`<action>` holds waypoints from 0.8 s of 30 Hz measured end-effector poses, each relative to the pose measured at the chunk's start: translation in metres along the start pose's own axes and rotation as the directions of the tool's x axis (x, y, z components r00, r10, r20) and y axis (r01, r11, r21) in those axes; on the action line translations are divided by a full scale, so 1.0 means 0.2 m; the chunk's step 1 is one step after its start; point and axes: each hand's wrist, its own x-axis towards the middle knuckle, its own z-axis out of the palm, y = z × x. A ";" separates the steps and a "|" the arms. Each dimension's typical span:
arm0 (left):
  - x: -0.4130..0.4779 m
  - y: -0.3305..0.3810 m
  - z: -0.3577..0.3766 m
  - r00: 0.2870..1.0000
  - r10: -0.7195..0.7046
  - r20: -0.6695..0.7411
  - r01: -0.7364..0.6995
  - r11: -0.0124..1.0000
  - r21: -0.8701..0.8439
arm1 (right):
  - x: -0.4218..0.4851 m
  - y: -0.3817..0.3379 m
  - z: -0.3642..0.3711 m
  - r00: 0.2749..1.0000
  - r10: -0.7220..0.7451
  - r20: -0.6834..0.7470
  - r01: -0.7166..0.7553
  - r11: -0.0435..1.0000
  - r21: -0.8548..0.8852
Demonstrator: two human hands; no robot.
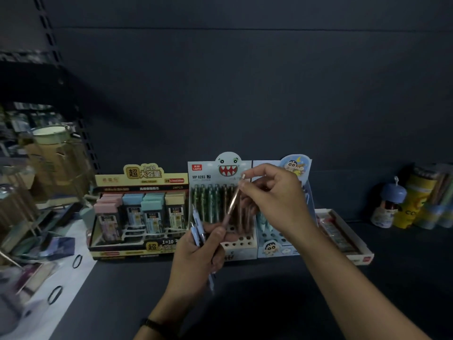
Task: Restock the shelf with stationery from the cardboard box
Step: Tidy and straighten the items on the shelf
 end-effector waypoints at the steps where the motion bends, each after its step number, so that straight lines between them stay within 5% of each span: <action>1: 0.01 0.00 -0.02 1.000 0.010 -0.010 -0.009 0.999 0.051 | 0.01 0.00 0.01 1.000 0.004 -0.012 -0.004 1.000 -0.018; 6: -0.01 -0.02 -0.10 0.995 -0.019 -0.097 0.032 0.990 0.138 | 0.07 0.02 0.01 0.979 -0.110 -0.169 0.050 0.944 -0.326; 9: -0.02 -0.04 -0.15 0.975 -0.143 -0.170 0.136 0.989 -0.048 | 0.10 0.05 0.03 0.975 -0.177 -0.132 0.096 0.878 -0.468; 14: -0.01 -0.03 -0.15 0.963 -0.254 -0.085 0.213 0.919 -0.331 | 0.13 0.12 0.12 0.973 -0.226 -0.053 0.156 0.807 -0.570; 24: -0.05 0.02 -0.14 0.989 -0.141 -0.053 0.131 0.979 -0.157 | 0.19 0.19 0.21 0.983 -0.178 0.050 0.164 0.717 -0.677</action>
